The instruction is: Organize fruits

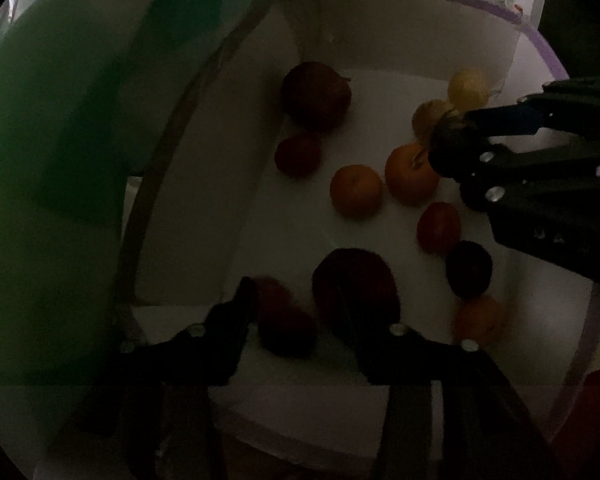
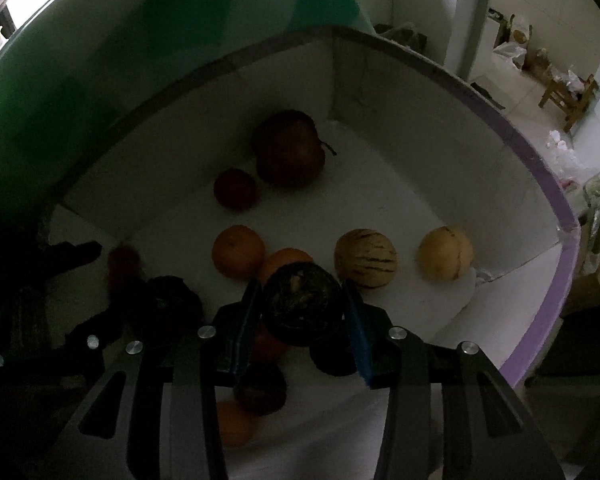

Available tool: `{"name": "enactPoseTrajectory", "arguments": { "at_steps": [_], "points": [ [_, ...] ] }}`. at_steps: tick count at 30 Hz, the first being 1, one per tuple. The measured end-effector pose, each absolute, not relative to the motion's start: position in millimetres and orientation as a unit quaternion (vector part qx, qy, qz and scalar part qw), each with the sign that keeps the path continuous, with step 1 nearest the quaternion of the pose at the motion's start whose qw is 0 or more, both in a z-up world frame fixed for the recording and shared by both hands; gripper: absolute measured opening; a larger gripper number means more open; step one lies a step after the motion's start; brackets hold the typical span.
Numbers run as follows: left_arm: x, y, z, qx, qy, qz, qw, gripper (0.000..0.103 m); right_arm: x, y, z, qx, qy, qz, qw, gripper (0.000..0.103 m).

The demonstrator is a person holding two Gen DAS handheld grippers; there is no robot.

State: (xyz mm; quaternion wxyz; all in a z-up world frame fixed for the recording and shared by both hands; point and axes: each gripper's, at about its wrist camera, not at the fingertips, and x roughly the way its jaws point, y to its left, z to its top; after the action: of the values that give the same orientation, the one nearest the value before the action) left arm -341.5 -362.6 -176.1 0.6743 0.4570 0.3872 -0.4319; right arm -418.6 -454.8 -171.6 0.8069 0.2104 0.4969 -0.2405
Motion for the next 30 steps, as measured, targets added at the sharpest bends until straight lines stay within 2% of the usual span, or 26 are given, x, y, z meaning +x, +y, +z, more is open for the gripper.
{"name": "enactPoseTrajectory", "arguments": {
  "at_steps": [3,4,5,13,17,21,25,30],
  "points": [
    [-339.3,-360.8,-174.3,0.451,0.387,-0.435,0.676,0.055,-419.8,-456.1,-170.6,0.208,0.493,-0.246,0.808,0.05],
    [-337.8,-359.5,-173.8,0.447,0.389,-0.436,0.677,0.063,-420.4,-456.4,-168.7,0.206,0.491,-0.249,0.809,0.052],
    [-337.1,-358.8,-172.9,0.444,0.39,-0.437,0.679,0.066,-420.9,-456.7,-166.8,0.202,0.49,-0.252,0.81,0.055],
    [-339.4,-356.7,-164.2,0.424,0.383,-0.437,0.695,0.077,-423.9,-461.6,-157.0,0.19,0.482,-0.269,0.812,0.065],
    [-341.3,-356.0,-153.5,0.413,0.379,-0.445,0.699,0.08,-425.7,-461.7,-144.6,0.174,0.475,-0.282,0.815,0.073],
    [-348.8,-343.8,-125.2,0.386,0.356,-0.468,0.711,0.093,-428.2,-460.2,-120.5,0.141,0.458,-0.302,0.824,0.082],
    [-358.9,-334.0,-91.5,0.352,0.318,-0.497,0.726,0.1,-431.7,-453.0,-83.8,0.091,0.435,-0.32,0.837,0.087],
    [-359.6,-324.5,-48.6,0.296,0.304,-0.513,0.746,0.101,-437.7,-444.3,-51.9,0.069,0.417,-0.339,0.841,0.087]
  ]
}}
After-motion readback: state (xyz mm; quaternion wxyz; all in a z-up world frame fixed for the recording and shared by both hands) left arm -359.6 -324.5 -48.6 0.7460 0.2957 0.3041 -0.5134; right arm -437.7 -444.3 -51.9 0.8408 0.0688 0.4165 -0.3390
